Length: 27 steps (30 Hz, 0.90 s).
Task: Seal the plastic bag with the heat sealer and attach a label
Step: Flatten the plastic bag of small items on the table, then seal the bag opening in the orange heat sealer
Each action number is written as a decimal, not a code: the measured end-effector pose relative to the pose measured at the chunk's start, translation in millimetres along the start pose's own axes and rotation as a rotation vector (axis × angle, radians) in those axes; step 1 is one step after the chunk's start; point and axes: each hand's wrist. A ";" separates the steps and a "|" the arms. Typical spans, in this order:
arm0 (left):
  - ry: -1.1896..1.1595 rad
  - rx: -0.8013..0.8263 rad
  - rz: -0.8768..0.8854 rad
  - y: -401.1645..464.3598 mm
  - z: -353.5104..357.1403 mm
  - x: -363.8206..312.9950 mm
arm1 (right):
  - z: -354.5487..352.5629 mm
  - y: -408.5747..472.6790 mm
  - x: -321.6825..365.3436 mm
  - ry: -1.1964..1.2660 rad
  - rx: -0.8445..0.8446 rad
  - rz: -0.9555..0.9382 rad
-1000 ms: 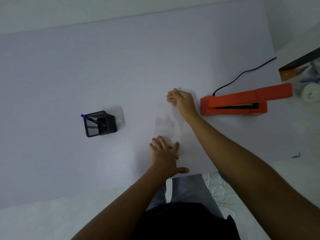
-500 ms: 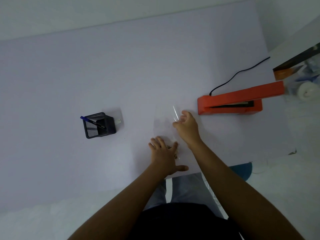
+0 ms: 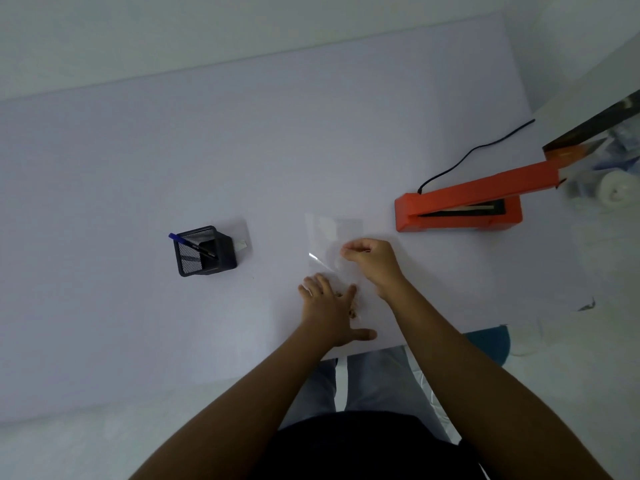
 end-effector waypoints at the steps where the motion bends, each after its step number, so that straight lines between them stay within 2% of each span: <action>1: -0.010 -0.002 0.009 0.0 -0.8 2.1 | -1.9 -0.6 0.3 0.000 0.000 -0.011; 4: -0.153 -0.061 -0.008 -0.9 -7.3 14.9 | -8.6 -3.7 1.8 -0.011 0.017 -0.026; 8: -0.604 -0.346 -0.232 -3.3 -17.5 46.8 | -16.7 -12.5 6.2 0.004 0.052 -0.032; 10: -0.782 -0.429 -0.270 -5.0 -21.2 60.1 | -19.4 -18.5 8.2 0.024 0.072 -0.028; 16: -1.263 -0.402 -0.059 -14.3 -52.1 70.1 | -24.8 -42.4 10.8 0.102 0.175 -0.018; 20: -1.322 -0.445 0.061 -22.1 -65.4 64.5 | -37.7 -56.9 11.8 0.248 0.136 -0.033; 27: -1.290 -0.347 0.276 -24.6 -87.4 30.0 | -77.9 -85.8 18.6 0.325 0.076 -0.081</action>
Point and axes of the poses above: each hand's wrist, its own y-axis towards the middle knuckle, its own z-axis out of the palm, x = y × z, and after that the axes turned 1 degree about y, right-handed
